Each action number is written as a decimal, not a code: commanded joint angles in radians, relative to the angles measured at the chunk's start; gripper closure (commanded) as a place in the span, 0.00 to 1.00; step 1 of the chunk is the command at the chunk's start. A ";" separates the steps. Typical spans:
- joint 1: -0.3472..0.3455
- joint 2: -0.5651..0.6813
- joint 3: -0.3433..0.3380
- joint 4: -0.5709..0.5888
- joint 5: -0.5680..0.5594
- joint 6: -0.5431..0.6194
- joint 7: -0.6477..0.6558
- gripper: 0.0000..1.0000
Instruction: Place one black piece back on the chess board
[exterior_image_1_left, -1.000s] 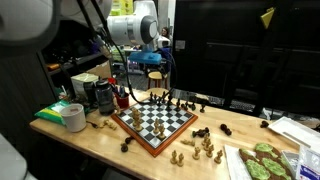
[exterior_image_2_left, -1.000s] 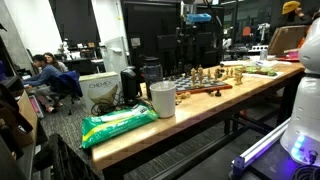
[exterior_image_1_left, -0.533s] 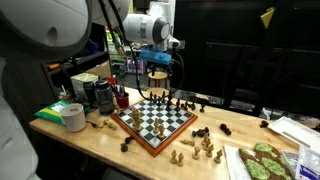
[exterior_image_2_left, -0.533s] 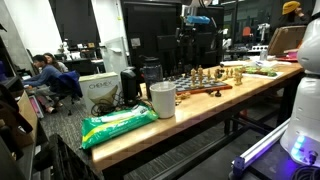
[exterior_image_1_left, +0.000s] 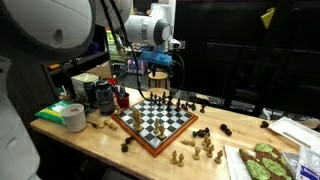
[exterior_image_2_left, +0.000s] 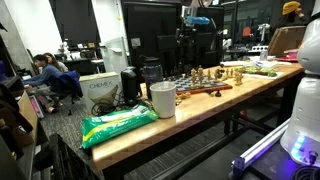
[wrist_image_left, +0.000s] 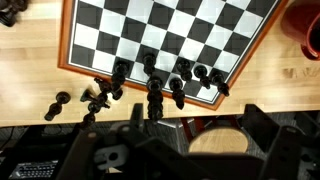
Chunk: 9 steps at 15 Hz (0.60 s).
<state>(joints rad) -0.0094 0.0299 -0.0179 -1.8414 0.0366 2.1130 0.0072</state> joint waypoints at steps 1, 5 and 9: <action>-0.023 0.090 -0.019 0.103 0.020 -0.040 0.028 0.00; -0.054 0.191 -0.042 0.212 0.034 -0.035 0.049 0.00; -0.077 0.292 -0.054 0.319 0.057 -0.036 0.091 0.00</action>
<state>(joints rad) -0.0749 0.2499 -0.0671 -1.6215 0.0666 2.1091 0.0627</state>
